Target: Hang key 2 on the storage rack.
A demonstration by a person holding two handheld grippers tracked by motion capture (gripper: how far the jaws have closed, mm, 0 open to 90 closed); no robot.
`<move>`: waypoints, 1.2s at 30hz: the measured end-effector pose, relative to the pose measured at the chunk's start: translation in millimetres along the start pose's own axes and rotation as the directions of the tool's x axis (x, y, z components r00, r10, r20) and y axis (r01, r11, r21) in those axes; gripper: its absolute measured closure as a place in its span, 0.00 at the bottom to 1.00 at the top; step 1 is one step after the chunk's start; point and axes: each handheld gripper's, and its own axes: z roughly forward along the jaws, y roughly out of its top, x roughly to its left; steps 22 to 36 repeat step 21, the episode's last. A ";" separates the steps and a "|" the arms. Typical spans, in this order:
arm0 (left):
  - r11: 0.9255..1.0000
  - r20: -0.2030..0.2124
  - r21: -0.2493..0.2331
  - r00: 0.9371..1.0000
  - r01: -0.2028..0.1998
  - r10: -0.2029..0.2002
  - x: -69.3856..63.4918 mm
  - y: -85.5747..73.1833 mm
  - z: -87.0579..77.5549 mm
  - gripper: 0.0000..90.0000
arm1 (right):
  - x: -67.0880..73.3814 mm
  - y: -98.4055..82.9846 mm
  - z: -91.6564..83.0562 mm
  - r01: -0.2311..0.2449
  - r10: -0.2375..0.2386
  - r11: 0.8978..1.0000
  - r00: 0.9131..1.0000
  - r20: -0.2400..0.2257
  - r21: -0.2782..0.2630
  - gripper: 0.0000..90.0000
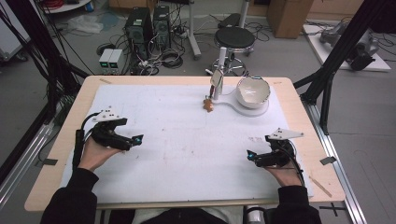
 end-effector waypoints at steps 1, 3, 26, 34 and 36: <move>1.000 0.000 0.000 1.000 0.000 0.000 0.0 0.0 0.0 0.02 | 0.0 -0.3 -0.3 -0.004 0.004 1.000 1.000 -0.001 0.001 0.01; 1.000 -0.009 0.008 1.000 0.006 -0.006 0.6 -8.0 -4.9 0.02 | -0.3 -0.5 -0.3 -0.001 0.001 1.000 1.000 0.000 0.000 0.01; 0.989 -0.066 -0.035 0.988 0.140 -0.143 10.5 -64.1 -35.0 0.02 | 2.8 0.2 2.7 0.022 -0.022 0.999 1.000 0.007 0.023 0.01; 0.989 -0.066 -0.035 0.988 0.140 -0.143 10.5 -64.1 -35.0 0.02 | 2.8 0.2 2.7 0.022 -0.022 0.999 1.000 0.007 0.023 0.01; 0.989 -0.066 -0.035 0.988 0.140 -0.143 10.5 -64.1 -35.0 0.02 | 2.8 0.2 2.7 0.022 -0.022 0.999 1.000 0.007 0.023 0.01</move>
